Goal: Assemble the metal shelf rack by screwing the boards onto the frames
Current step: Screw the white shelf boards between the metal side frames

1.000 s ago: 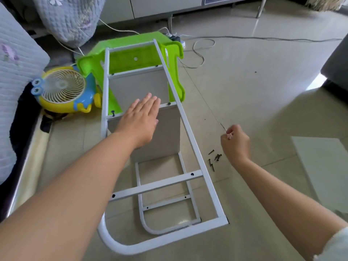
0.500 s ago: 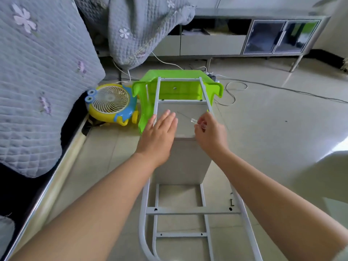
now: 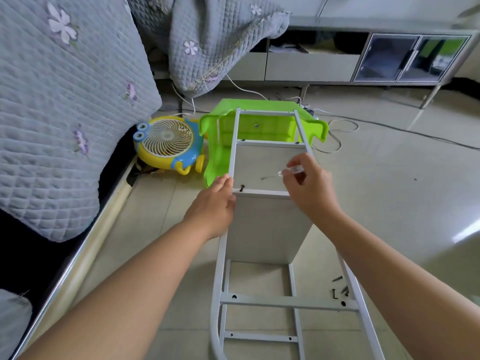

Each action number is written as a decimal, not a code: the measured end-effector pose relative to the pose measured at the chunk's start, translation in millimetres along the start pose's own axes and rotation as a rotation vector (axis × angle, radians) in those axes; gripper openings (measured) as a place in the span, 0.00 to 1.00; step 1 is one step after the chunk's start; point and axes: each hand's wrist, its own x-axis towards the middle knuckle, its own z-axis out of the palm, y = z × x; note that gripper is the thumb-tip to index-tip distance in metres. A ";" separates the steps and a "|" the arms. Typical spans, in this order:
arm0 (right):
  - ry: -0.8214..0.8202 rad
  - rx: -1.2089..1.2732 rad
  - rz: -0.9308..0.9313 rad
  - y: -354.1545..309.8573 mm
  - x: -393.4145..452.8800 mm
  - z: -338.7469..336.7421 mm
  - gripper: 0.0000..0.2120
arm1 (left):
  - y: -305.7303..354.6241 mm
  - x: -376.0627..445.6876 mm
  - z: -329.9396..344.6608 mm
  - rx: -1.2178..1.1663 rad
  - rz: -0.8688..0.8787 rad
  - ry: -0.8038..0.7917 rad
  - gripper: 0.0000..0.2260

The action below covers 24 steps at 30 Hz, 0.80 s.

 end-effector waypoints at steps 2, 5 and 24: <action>0.022 0.048 -0.032 -7.7 5.3 -2.3 0.02 | 0.0 2.0 -0.4 0.050 0.020 -0.009 0.22; -0.012 0.156 -0.052 -20.4 12.6 -3.5 0.10 | 1.2 2.3 -1.5 0.074 0.028 -0.010 0.22; -0.117 0.101 -0.175 -42.4 14.4 0.7 0.15 | 2.5 -3.6 -1.8 0.147 0.005 -0.002 0.22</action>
